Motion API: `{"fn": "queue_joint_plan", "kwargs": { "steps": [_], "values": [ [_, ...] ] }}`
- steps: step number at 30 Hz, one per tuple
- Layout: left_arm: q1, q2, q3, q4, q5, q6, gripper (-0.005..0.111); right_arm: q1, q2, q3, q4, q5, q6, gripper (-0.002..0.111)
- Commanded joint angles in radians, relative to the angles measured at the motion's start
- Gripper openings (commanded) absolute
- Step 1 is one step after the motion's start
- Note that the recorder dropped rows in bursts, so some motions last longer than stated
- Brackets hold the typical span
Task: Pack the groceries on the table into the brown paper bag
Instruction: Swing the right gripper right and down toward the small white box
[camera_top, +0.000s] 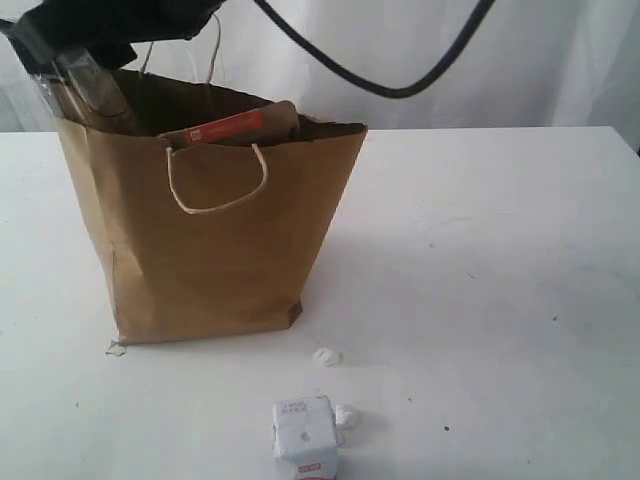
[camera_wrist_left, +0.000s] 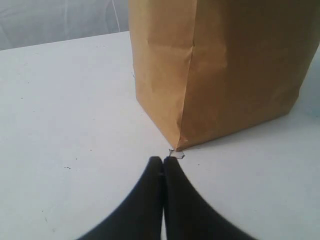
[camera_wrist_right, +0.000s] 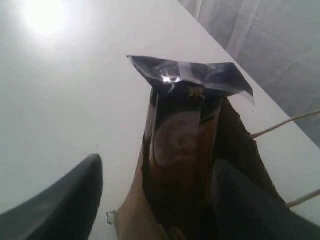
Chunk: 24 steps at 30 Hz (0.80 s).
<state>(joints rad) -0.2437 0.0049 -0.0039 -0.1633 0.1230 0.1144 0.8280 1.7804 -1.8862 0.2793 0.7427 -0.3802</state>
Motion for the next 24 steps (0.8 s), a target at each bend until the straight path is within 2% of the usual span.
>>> {"fn": "queue_joint_plan", "kwargs": {
  "steps": [1,9,15,24],
  "values": [
    [0.005,-0.005,0.004,-0.006,0.002,-0.006,0.0,-0.002,-0.031,0.002,-0.025,0.022,0.019,0.06],
    [0.005,-0.005,0.004,-0.006,0.002,-0.006,0.0,-0.002,-0.063,0.002,-0.029,0.057,0.021,0.06],
    [0.005,-0.005,0.004,-0.006,0.002,-0.006,0.0,-0.002,-0.1,0.002,-0.102,0.134,0.056,0.06],
    [0.005,-0.005,0.004,-0.006,0.002,-0.006,0.0,0.0,-0.18,0.002,-0.142,0.339,0.075,0.06]
  ]
}}
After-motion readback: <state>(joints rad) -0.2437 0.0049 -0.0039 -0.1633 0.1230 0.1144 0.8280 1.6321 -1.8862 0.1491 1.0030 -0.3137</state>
